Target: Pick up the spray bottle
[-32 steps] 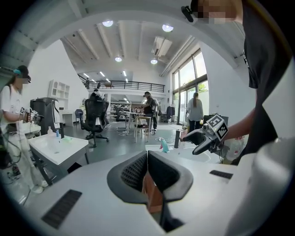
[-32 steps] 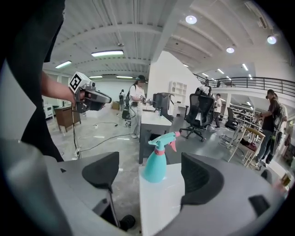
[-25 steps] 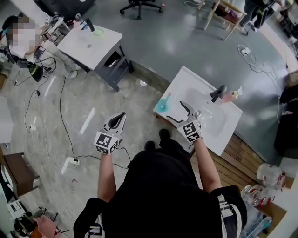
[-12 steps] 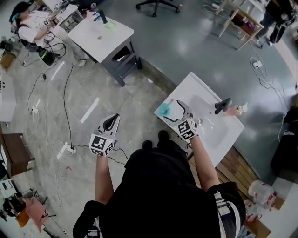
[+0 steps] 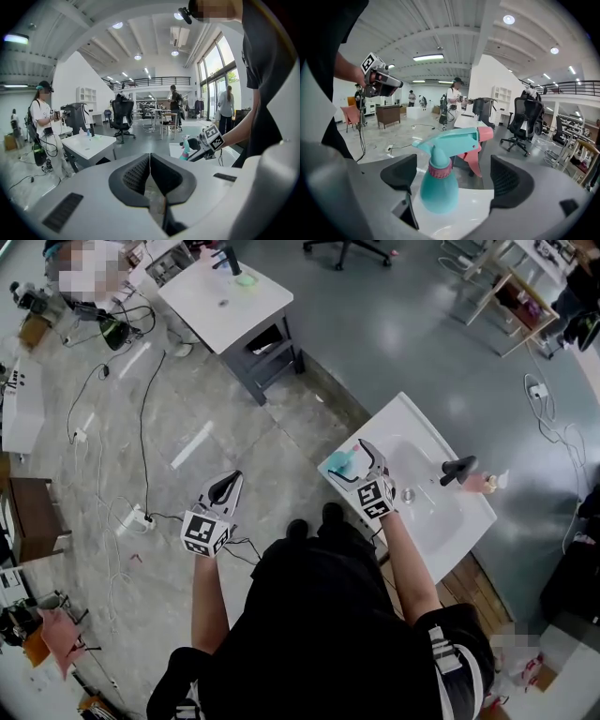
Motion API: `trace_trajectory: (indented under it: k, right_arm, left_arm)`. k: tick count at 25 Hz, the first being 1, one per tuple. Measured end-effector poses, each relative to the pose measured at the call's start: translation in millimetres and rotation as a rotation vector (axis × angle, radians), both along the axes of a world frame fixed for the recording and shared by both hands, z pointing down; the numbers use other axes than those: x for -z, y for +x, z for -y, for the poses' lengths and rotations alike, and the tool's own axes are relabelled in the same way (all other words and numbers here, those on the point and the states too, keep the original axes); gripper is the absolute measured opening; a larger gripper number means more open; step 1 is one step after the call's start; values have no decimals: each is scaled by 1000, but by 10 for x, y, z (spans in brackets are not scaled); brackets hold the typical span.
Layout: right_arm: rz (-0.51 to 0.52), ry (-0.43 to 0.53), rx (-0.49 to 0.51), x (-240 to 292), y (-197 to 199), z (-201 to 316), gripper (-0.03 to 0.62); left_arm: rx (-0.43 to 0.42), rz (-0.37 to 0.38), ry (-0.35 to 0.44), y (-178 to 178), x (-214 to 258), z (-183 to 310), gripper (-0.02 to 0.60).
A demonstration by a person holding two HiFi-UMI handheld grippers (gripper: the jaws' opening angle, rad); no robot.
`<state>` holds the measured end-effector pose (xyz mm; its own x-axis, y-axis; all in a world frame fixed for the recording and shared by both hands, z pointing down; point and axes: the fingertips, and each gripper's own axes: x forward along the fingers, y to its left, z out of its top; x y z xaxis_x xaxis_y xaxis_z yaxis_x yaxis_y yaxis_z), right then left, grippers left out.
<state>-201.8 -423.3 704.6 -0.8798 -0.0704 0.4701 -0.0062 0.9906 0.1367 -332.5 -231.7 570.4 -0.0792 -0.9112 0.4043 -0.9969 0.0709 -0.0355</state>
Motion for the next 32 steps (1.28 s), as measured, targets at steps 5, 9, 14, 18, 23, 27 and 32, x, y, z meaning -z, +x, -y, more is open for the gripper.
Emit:
trace_trajectory:
  k: [5,9,14,18,23,27,32]
  right_arm:
    - [20,26,12,3,-75,30,497]
    - [32,38,24,48,-144,14,497]
    - [42,57,36,73,-178,25,464]
    - [31,87,42,63,-175,1,368]
    - [28,87,48,64,-181,-29,357]
    - [24,82,47,50,-160,-47,356]
    - [1,69,23,82,-157,-56,356]
  left_arm:
    - [22,12,-12,24,26,-52,25]
    - [36,14,-22,36,49,-117,25]
    - [43,17,-29,83,41,-135,25]
    - [45,15,-33,101,12,-169,25]
    - [48,11,-29,103,-9,-196,25]
    - [45,11,-22,106,-15,-203,25]
    - [37,2,-12,56,8,-230,25]
